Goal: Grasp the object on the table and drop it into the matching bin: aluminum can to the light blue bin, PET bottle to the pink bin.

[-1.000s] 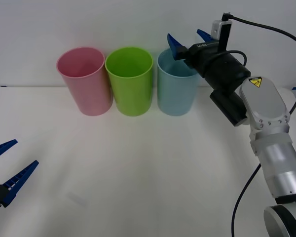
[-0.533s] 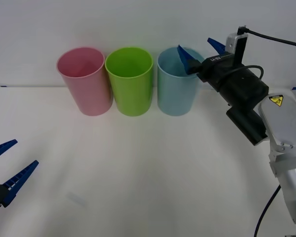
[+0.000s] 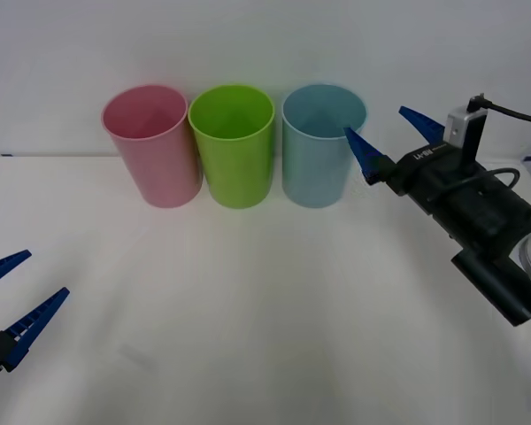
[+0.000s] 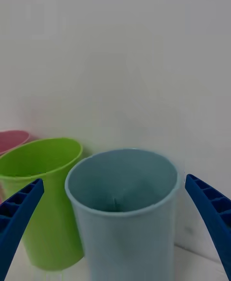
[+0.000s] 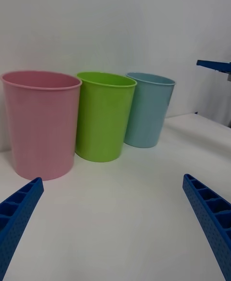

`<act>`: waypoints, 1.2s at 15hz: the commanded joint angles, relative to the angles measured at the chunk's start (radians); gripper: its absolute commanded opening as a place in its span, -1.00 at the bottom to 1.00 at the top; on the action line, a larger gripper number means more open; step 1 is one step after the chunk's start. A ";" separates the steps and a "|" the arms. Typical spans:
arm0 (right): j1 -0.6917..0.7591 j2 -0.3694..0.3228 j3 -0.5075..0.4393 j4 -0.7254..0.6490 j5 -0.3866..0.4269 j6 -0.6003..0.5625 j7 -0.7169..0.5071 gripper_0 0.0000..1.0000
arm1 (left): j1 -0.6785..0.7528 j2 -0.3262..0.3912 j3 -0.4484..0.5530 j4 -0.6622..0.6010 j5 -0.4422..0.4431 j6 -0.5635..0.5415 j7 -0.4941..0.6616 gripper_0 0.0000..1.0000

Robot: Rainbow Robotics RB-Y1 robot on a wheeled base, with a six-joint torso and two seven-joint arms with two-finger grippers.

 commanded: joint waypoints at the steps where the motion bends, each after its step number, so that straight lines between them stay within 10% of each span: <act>1: 0.115 -0.041 -0.017 -0.080 -0.034 -0.005 0.021 1.00 | 0.000 0.000 0.000 0.000 0.000 0.000 0.000 1.00; 18: 0.599 0.001 -0.406 -0.110 -0.244 -0.566 0.401 1.00 | 0.000 0.000 0.000 0.000 0.000 0.000 0.000 1.00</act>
